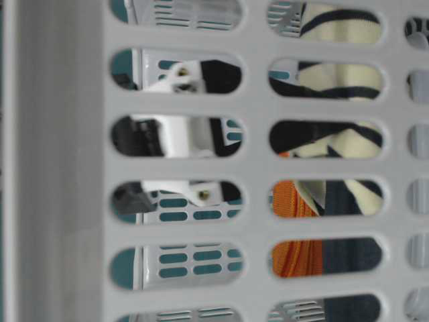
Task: Pick up the slipper from the shopping basket with the left arm.
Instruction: 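Lower the left gripper and close it on the slipper's striped heel, then lift the gripped slipper upward out of the basket with the left gripper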
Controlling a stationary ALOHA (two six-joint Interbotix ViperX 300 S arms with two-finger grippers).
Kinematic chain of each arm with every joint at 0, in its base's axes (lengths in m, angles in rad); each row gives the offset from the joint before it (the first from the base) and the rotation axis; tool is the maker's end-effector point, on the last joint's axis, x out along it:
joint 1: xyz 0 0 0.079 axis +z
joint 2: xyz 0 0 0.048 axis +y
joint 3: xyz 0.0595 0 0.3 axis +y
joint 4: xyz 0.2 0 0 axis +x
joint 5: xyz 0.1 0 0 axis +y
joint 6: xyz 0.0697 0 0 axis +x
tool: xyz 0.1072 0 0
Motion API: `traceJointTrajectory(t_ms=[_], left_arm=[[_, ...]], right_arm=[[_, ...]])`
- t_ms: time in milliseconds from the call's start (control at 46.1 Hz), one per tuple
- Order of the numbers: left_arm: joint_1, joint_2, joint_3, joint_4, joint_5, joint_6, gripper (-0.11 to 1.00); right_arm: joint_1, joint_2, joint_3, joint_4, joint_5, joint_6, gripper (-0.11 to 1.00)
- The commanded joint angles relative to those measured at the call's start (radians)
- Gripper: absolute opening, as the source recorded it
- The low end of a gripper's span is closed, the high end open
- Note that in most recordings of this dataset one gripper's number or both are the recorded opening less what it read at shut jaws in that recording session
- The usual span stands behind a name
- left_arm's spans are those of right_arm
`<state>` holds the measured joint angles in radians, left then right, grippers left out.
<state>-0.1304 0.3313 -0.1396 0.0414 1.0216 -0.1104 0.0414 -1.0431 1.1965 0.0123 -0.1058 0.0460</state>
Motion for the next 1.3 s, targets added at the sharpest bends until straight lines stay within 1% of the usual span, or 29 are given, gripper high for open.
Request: traceJointTrajectory(t_ms=[0, 65, 130, 195, 304, 369, 412, 455, 586, 716, 737, 976, 1128, 1280], left_arm=[[0.002, -0.014, 0.011, 0.003, -0.023, 0.011, 0.89], [0.002, -0.014, 0.011, 0.003, -0.025, 0.017, 0.86], [0.002, -0.015, 0.009, 0.003, -0.025, 0.023, 0.76], [0.002, -0.017, 0.005, 0.003, -0.021, 0.026, 0.6], [0.002, -0.043, -0.012, 0.003, -0.006, 0.037, 0.27], [0.006, -0.06, -0.032, 0.003, 0.015, 0.046, 0.12], [0.009, -0.074, -0.054, 0.003, 0.046, 0.055, 0.05], [0.009, -0.081, -0.078, 0.003, 0.077, 0.061, 0.05], [0.009, -0.094, -0.198, 0.003, 0.213, 0.075, 0.05], [0.012, -0.087, -0.347, 0.005, 0.35, 0.081, 0.05], [0.014, -0.084, -0.383, 0.005, 0.376, 0.083, 0.05], [0.014, -0.032, -0.609, 0.005, 0.545, 0.086, 0.05], [0.02, 0.011, -0.692, 0.005, 0.629, 0.087, 0.05], [0.023, 0.028, -0.719, 0.005, 0.657, 0.087, 0.05]], right_arm=[[0.005, 0.006, -0.008, 0.003, -0.003, 0.011, 0.0], [0.003, 0.006, -0.005, 0.003, 0.005, 0.021, 0.0], [0.005, 0.006, -0.005, 0.003, 0.012, 0.029, 0.0], [0.005, 0.005, -0.005, 0.003, 0.02, 0.034, 0.0], [0.003, 0.003, -0.005, 0.003, 0.02, 0.035, 0.0], [0.003, 0.002, -0.005, 0.003, 0.02, 0.034, 0.0], [0.003, 0.0, -0.005, 0.003, 0.02, 0.034, 0.0], [0.005, -0.003, -0.005, 0.003, 0.02, 0.034, 0.0], [0.003, -0.009, -0.003, 0.003, 0.02, 0.034, 0.0], [0.005, -0.012, -0.002, 0.003, 0.02, 0.035, 0.0], [0.005, -0.012, -0.002, 0.003, 0.02, 0.035, 0.0], [0.005, -0.017, -0.002, 0.003, 0.02, 0.035, 0.0], [0.005, -0.018, 0.0, 0.003, 0.02, 0.035, 0.0], [0.005, -0.02, 0.002, 0.003, 0.02, 0.035, 0.0]])
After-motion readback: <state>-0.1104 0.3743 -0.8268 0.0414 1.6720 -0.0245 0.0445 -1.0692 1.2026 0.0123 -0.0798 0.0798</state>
